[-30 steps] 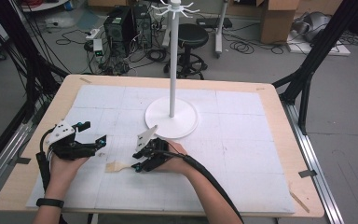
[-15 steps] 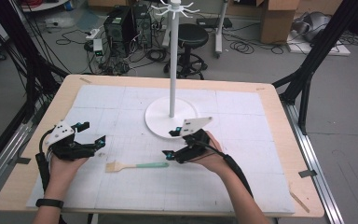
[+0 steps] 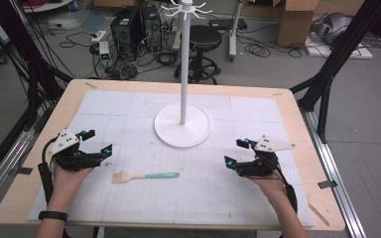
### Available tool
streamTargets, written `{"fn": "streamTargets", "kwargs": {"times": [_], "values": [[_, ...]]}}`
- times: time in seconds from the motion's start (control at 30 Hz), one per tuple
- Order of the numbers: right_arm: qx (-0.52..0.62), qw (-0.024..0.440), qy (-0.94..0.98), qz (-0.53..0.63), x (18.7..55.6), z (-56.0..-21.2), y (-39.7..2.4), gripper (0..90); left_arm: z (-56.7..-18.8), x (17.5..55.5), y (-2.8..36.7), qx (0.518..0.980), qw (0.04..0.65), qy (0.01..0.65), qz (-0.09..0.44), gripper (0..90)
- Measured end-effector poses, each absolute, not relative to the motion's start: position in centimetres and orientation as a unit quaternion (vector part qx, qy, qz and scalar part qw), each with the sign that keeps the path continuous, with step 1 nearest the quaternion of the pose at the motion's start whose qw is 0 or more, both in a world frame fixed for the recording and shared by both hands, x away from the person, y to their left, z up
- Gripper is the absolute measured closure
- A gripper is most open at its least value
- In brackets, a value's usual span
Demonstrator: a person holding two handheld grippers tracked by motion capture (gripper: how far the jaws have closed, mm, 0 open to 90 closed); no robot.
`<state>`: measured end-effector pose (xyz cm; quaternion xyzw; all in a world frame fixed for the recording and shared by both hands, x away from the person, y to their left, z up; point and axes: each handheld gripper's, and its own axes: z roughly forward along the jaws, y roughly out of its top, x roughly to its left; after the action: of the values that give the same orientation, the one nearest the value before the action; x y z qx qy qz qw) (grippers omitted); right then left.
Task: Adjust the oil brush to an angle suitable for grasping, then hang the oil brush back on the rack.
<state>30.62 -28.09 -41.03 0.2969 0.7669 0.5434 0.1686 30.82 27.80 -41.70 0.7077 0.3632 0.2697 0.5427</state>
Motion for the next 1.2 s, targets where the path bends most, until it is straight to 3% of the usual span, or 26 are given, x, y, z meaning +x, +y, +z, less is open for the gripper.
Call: {"fn": "streamTargets", "kwargs": {"times": [0.27, 0.5, 0.83, 1.2], "values": [[0.362, 0.228, 0.721, 0.545, 29.0, -42.0, -33.5, 18.1, -41.8, 31.2, 27.9, 0.702, 0.549, 0.365, 0.272, 13.6], [0.399, 0.243, 0.708, 0.529, 28.7, -43.0, -35.8, 16.7, -42.0, 31.5, 27.8, 0.699, 0.553, 0.364, 0.269, 13.6], [0.397, 0.240, 0.709, 0.531, 28.7, -43.0, -35.6, 16.3, -41.6, 31.2, 28.0, 0.688, 0.568, 0.361, 0.272, 13.4], [0.401, 0.238, 0.706, 0.533, 28.9, -43.1, -36.0, 16.3, -40.4, 31.2, 27.3, 0.707, 0.565, 0.348, 0.244, 9.7]]}}
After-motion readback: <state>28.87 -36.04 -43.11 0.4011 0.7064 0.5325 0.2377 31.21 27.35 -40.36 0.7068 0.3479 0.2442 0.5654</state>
